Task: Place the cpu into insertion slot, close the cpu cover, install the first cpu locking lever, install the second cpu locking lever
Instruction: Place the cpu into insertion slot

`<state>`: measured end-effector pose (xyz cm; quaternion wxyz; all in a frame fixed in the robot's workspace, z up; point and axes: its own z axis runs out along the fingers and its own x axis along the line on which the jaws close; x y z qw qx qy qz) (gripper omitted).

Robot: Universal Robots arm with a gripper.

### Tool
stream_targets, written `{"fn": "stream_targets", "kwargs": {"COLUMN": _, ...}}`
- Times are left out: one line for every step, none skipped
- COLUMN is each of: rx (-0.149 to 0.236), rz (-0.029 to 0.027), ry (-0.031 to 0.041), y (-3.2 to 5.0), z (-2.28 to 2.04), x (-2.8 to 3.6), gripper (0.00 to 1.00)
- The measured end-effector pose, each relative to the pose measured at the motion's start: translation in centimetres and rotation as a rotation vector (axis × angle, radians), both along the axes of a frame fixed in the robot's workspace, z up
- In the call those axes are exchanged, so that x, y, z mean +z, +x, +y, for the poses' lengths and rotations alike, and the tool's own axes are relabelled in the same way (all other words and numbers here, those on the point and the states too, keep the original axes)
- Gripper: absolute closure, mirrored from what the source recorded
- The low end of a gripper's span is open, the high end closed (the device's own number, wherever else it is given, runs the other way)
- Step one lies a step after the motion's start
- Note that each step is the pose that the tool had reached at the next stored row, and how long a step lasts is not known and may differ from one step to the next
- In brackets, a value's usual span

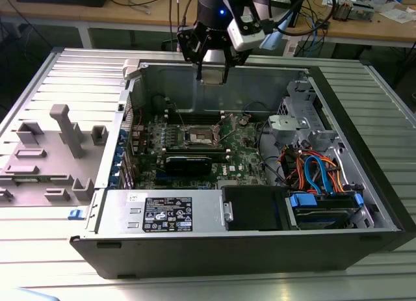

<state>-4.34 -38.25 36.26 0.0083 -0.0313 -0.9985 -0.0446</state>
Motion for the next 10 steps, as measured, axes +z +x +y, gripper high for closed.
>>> {"fn": "stream_targets", "kwargs": {"rx": -0.004, "rz": 0.0, "ry": 0.0, "y": 0.0, "z": 0.0, "x": 0.0, "gripper": 0.45}}
{"fn": "stream_targets", "kwargs": {"rx": -0.008, "rz": 0.0, "ry": 0.0, "y": 0.0, "z": 0.0, "x": 0.0, "gripper": 0.45}}
{"fn": "stream_targets", "kwargs": {"rx": -0.01, "rz": 0.0, "ry": 0.0, "y": 0.0, "z": 0.0, "x": 0.0, "gripper": 0.45}}
{"fn": "stream_targets", "kwargs": {"rx": -0.012, "rz": 0.0, "ry": 0.0, "y": 0.0, "z": 0.0, "x": 0.0, "gripper": 0.45}}
{"fn": "stream_targets", "kwargs": {"rx": -0.014, "rz": 0.0, "ry": 0.0, "y": 0.0, "z": 0.0, "x": 0.0, "gripper": 0.45}}
{"fn": "stream_targets", "kwargs": {"rx": -0.016, "rz": 0.0, "ry": 0.0001, "y": 0.0, "z": 0.0, "x": 0.0, "gripper": 0.45}}
{"fn": "stream_targets", "kwargs": {"rx": -0.019, "rz": 0.0, "ry": 0.0, "y": 0.0, "z": 0.0, "x": 0.0, "gripper": 0.45}}
{"fn": "stream_targets", "kwargs": {"rx": -0.022, "rz": 0.0, "ry": 0.0, "y": 0.0, "z": 0.0, "x": 0.0, "gripper": 0.45}}
{"fn": "stream_targets", "kwargs": {"rx": -0.025, "rz": 0.0, "ry": 0.0, "y": 0.0, "z": 0.0, "x": 0.0, "gripper": 0.45}}
{"fn": "stream_targets", "kwargs": {"rx": -0.031, "rz": -0.0001, "ry": 0.0, "y": 0.0, "z": 0.0, "x": 0.0, "gripper": 0.45}}
